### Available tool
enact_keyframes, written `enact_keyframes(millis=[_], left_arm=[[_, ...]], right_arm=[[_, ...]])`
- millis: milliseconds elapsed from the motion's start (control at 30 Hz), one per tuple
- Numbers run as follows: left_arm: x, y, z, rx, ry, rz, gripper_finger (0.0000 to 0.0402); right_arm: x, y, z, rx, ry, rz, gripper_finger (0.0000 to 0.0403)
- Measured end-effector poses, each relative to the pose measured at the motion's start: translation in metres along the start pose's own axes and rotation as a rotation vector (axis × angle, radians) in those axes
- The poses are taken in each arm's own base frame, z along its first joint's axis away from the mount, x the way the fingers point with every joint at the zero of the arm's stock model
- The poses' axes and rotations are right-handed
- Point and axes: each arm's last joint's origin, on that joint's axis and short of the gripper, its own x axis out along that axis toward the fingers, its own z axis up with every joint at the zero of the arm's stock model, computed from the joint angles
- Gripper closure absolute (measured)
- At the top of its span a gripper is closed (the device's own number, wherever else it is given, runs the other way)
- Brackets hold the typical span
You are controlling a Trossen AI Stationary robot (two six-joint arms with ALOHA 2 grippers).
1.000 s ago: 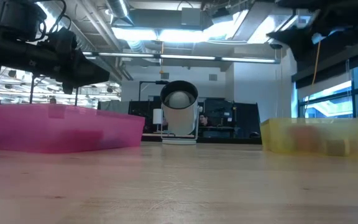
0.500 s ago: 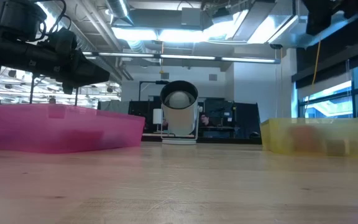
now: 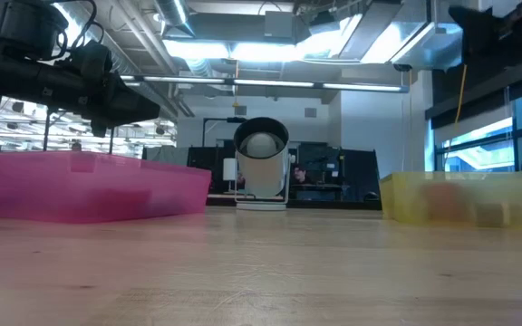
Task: Pick & Place Office items
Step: Return to Home Position
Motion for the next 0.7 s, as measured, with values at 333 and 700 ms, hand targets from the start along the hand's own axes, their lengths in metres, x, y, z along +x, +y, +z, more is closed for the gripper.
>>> enact_keyframes(millis=[333,700], left_arm=[[0.0,0.0,0.0,0.0,0.0,0.0,0.0315],[0.0,0.0,0.0,0.0,0.0,0.0,0.0315]], right_arm=[[-0.001,-0.002,-0.012,0.006,0.123,-0.059,0.0085],[0.0,-0.002,-0.019,-0.017,0.15,-0.057,0.0085]])
